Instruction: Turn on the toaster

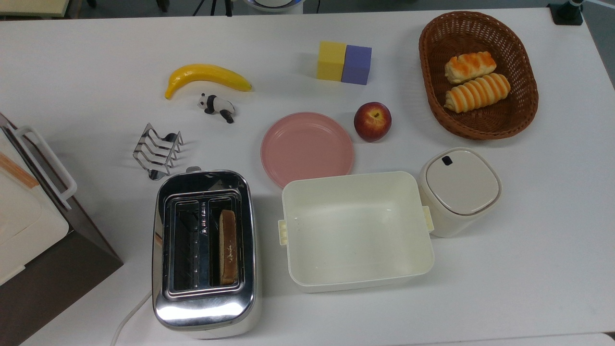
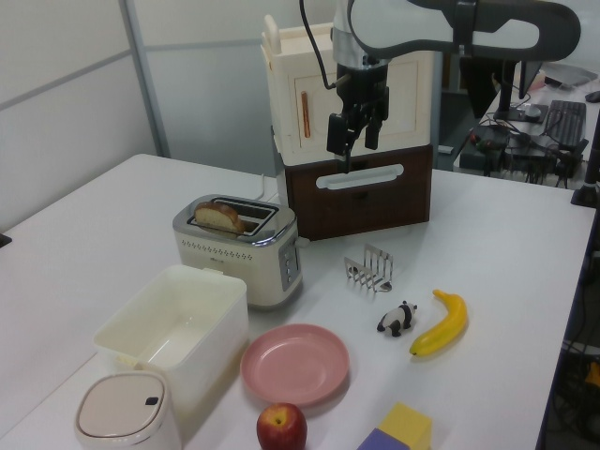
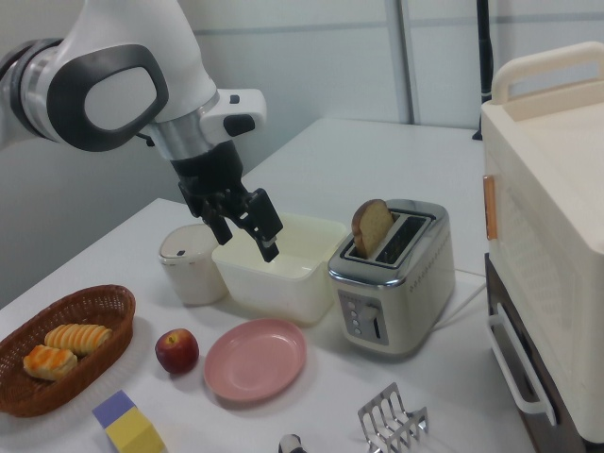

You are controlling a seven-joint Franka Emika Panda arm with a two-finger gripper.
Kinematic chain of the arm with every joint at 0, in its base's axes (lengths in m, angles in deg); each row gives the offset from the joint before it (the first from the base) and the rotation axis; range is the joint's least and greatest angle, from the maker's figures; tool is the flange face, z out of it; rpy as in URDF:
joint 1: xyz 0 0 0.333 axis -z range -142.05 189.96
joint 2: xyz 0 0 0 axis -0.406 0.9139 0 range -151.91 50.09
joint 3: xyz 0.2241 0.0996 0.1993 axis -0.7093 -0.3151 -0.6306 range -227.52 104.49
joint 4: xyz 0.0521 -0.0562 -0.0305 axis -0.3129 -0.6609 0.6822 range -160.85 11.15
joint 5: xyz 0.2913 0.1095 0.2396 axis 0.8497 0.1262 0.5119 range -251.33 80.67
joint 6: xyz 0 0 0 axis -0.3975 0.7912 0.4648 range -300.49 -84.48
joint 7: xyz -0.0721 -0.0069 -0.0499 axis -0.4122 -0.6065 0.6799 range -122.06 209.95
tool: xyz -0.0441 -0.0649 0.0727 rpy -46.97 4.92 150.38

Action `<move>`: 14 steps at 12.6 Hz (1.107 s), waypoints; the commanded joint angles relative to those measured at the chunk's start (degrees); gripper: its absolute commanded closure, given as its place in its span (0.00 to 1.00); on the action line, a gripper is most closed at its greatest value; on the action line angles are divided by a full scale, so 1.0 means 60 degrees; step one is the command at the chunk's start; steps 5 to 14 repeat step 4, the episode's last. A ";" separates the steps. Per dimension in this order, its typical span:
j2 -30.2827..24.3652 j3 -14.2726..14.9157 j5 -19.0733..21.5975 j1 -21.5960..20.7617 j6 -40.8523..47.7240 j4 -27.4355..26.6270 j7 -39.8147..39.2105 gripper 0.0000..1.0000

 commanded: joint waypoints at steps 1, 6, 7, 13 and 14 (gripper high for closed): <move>-0.0112 -0.0001 0.0148 -0.0109 0.0056 -0.0144 0.0161 0.00; -0.0097 -0.0016 0.0162 -0.0167 0.0041 -0.0158 0.0161 0.00; -0.0097 -0.0016 0.0162 -0.0167 0.0041 -0.0158 0.0161 0.00; -0.0097 -0.0016 0.0162 -0.0167 0.0041 -0.0158 0.0161 0.00; -0.0097 -0.0016 0.0162 -0.0167 0.0041 -0.0158 0.0161 0.00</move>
